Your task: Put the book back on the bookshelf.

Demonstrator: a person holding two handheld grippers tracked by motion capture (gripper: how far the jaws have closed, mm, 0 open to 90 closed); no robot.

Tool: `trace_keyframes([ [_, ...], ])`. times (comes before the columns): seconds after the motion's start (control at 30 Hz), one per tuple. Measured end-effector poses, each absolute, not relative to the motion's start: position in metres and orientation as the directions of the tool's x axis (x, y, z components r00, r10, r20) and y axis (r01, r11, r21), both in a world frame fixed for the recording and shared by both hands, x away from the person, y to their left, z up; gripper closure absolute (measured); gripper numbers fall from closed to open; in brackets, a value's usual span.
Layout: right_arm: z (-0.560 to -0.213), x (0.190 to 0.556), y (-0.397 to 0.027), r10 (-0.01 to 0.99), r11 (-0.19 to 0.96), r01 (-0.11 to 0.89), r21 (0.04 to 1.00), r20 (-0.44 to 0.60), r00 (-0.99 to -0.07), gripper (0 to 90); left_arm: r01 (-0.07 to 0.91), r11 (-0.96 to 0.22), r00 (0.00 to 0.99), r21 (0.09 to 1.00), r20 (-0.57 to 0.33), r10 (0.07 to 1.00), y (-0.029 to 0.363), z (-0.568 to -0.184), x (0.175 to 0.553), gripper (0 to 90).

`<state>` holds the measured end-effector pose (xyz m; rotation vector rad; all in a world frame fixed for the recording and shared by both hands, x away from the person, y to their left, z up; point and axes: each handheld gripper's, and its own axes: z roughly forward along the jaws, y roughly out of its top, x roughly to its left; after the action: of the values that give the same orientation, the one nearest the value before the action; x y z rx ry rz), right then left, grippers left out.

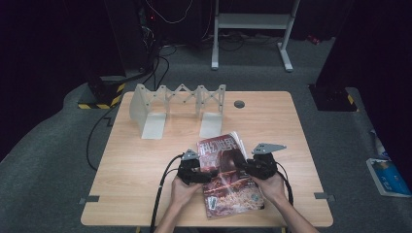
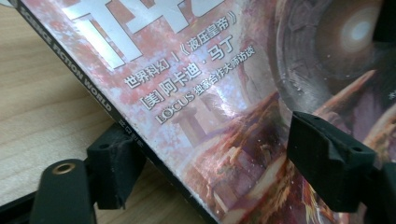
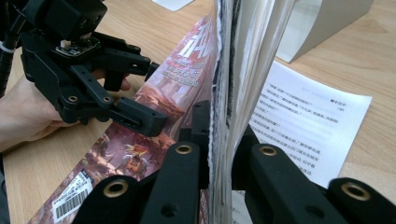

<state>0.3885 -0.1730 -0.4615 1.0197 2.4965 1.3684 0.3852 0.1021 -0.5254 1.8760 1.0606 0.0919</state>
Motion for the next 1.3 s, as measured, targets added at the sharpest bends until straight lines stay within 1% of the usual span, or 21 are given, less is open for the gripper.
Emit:
trace_keyframes([
  [0.1,-0.465,0.392,-0.173,0.605,0.377,0.509,0.773,0.21,-0.768,85.2,0.628,-0.167,0.624,0.76,-0.364,0.692,0.106,-0.53,0.384,26.1],
  [0.17,-0.467,0.394,-0.171,0.61,0.383,0.519,0.764,0.213,-0.763,85.2,0.622,-0.166,0.623,0.765,-0.355,0.697,0.107,-0.53,0.382,28.4],
  [0.27,-0.471,0.397,-0.171,0.615,0.388,0.532,0.752,0.218,-0.757,85.1,0.611,-0.159,0.622,0.776,-0.346,0.702,0.11,-0.53,0.38,34.4],
  [0.4,-0.478,0.401,-0.17,0.624,0.4,0.544,0.738,0.216,-0.751,84.9,0.605,-0.183,0.632,0.775,-0.327,0.703,0.107,-0.531,0.378,40.7],
  [0.57,-0.485,0.404,-0.17,0.632,0.41,0.555,0.724,0.213,-0.745,84.5,0.618,-0.179,0.621,0.765,-0.336,0.708,0.107,-0.532,0.378,46.7],
  [0.7,-0.489,0.406,-0.169,0.643,0.412,0.561,0.718,0.207,-0.738,82.0,0.61,-0.188,0.625,0.77,-0.322,0.711,0.106,-0.532,0.377,49.9],
  [0.77,-0.491,0.407,-0.169,0.655,0.422,0.56,0.713,0.188,-0.732,77.9,0.606,-0.193,0.626,0.772,-0.313,0.714,0.105,-0.532,0.377,52.2],
  [0.87,-0.496,0.406,-0.168,0.671,0.443,0.55,0.708,0.145,-0.727,72.7,0.6,-0.206,0.632,0.773,-0.3,0.714,0.104,-0.532,0.376,53.6],
  [1.0,-0.498,0.406,-0.17,0.697,0.442,0.564,0.697,0.129,-0.705,64.3,0.597,-0.209,0.633,0.775,-0.295,0.716,0.104,-0.532,0.376,54.5],
  [1.17,-0.499,0.406,-0.184,0.722,0.408,0.594,0.694,0.152,-0.675,57.5,0.595,-0.21,0.633,0.776,-0.292,0.717,0.103,-0.531,0.376,54.7],
  [1.27,-0.5,0.405,-0.194,0.735,0.387,0.599,0.701,0.157,-0.66,57.5,0.595,-0.209,0.633,0.776,-0.291,0.718,0.103,-0.531,0.375,54.7],
  [1.3,-0.5,0.404,-0.198,0.742,0.372,0.606,0.703,0.167,-0.649,60.2,0.595,-0.209,0.632,0.776,-0.292,0.718,0.103,-0.531,0.375,54.7],
])
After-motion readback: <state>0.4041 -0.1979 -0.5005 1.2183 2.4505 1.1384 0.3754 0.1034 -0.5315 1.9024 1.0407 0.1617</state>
